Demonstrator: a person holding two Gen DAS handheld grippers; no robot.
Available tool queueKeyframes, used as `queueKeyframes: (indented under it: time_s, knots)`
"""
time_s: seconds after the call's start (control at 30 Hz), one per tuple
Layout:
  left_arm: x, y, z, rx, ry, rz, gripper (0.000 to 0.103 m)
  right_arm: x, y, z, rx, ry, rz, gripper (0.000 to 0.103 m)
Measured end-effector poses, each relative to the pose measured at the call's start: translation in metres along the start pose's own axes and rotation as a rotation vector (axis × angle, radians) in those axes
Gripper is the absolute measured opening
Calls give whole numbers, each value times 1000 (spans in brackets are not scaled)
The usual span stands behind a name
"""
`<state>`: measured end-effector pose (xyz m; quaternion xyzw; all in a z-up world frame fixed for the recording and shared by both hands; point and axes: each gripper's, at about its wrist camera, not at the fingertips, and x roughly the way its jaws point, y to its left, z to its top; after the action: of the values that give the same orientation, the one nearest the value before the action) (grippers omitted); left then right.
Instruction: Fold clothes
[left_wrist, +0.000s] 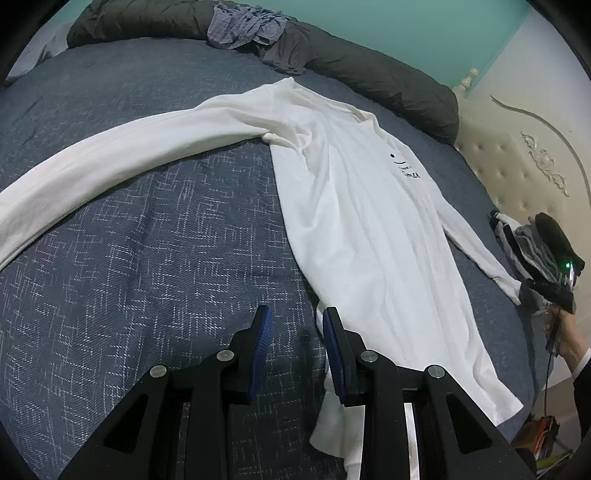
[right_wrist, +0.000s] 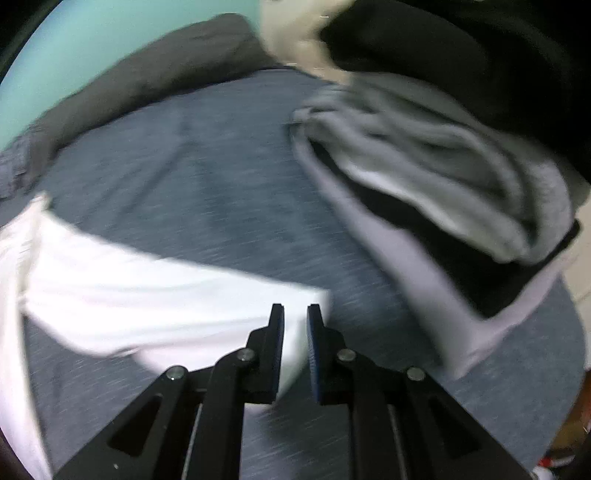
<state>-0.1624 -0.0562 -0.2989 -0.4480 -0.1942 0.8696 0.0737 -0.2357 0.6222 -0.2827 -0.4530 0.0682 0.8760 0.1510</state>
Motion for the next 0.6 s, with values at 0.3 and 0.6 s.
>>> queueKeyframes:
  time_s: [0.3,0.6]
  knots:
    - [-14,-13,-9,58,-14,30,31,-42,78,-53,-118,107,305,23]
    - [-46,-25,-24,83,-27,49,31,-69,173,-91,-223,202,494,24]
